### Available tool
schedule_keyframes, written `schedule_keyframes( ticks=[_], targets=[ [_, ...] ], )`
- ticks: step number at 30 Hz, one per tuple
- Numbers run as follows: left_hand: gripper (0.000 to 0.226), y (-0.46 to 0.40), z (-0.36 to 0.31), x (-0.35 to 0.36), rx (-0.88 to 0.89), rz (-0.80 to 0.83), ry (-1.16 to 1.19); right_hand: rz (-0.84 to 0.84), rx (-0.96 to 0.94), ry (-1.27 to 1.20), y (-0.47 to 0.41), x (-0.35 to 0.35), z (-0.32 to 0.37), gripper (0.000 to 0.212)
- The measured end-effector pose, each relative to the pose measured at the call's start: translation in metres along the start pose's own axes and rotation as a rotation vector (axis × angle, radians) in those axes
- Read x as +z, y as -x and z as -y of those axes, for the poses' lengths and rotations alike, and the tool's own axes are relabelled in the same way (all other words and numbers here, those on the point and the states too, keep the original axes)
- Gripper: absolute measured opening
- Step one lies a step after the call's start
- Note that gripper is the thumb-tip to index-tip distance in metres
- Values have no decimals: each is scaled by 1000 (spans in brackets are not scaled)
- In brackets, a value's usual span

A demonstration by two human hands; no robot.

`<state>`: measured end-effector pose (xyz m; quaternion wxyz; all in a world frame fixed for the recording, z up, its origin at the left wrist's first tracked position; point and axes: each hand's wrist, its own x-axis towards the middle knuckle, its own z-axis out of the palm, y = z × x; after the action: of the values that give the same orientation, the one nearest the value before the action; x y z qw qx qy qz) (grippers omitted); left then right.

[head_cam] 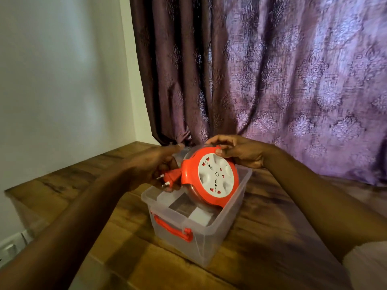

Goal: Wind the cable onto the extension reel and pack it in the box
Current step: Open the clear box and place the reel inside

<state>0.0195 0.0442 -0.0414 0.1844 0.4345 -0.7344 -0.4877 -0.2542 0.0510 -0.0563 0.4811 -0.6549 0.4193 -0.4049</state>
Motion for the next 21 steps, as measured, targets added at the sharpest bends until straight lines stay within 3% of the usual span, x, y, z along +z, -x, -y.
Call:
schedule_keyframes(
  ticks=[3, 12, 16, 21],
  targets=[
    [44, -3, -6, 10, -47, -68, -229, 31, 27, 50, -3, 0, -1, 32],
    [31, -8, 2, 32, -102, -74, -899, 104, 105, 382, -11, 14, 4, 34],
    [36, -6, 4, 42, -53, -125, -1057, 90, 155, 447, -15, 24, 4, 34],
    [45, -3, 7, 50, -48, -113, -1223, 96, 235, 698, -26, 37, 2, 32]
  ],
)
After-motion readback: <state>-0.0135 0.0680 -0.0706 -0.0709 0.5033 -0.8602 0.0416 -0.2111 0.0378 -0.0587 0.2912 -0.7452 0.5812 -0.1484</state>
